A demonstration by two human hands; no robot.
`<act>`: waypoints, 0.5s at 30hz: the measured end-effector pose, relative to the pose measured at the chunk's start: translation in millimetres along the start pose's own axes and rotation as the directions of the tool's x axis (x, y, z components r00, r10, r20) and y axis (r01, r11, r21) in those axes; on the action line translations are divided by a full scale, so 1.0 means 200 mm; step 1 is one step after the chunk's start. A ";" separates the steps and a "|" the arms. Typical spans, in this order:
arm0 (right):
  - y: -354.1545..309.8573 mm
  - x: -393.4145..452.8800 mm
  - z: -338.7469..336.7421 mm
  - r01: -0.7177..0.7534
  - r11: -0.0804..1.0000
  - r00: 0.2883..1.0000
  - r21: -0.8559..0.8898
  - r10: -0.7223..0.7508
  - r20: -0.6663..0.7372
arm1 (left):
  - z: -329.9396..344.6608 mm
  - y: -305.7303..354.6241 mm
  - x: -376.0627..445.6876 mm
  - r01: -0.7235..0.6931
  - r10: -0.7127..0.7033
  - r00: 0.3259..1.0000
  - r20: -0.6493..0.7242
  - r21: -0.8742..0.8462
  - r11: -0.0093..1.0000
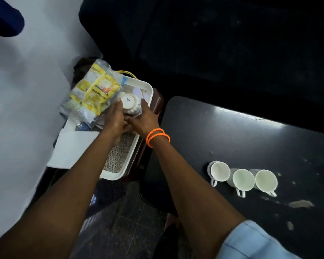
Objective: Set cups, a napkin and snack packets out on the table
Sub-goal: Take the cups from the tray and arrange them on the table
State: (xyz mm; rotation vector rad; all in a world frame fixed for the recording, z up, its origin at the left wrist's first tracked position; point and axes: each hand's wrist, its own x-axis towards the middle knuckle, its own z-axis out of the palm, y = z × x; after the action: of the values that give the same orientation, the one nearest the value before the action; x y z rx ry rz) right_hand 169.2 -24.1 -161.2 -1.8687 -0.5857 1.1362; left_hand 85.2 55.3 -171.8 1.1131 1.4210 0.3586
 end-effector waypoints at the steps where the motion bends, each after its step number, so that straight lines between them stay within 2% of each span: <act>1: 0.00 0.02 0.00 0.001 0.999 1.000 -0.036 -0.001 0.002 | -0.01 0.00 -0.01 0.036 -0.035 0.999 0.025 -0.066 0.997; 6: -0.02 0.03 -0.03 -0.004 0.999 0.997 0.031 0.007 -0.080 | -0.02 0.04 -0.06 0.116 -0.102 0.993 0.067 -0.280 0.953; 11: 0.03 -0.08 -0.13 0.082 0.967 0.986 0.242 -0.043 -0.160 | 0.00 0.03 -0.18 0.010 0.028 0.997 0.078 -0.447 0.894; 13: 0.07 -0.13 -0.25 0.083 0.936 0.992 0.343 -0.047 -0.113 | 0.04 0.01 -0.24 0.001 0.092 0.982 0.163 -0.494 0.870; 15: 0.13 -0.17 -0.41 0.039 0.915 0.999 0.401 -0.039 -0.008 | 0.10 -0.03 -0.27 0.047 0.106 0.955 0.275 -0.498 0.866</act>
State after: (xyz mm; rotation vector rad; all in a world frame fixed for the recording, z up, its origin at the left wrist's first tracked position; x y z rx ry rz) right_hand 223.9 -98.2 -148.2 -1.4958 -0.3534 1.1331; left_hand 90.4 2.1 -148.9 0.7212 0.9662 0.5265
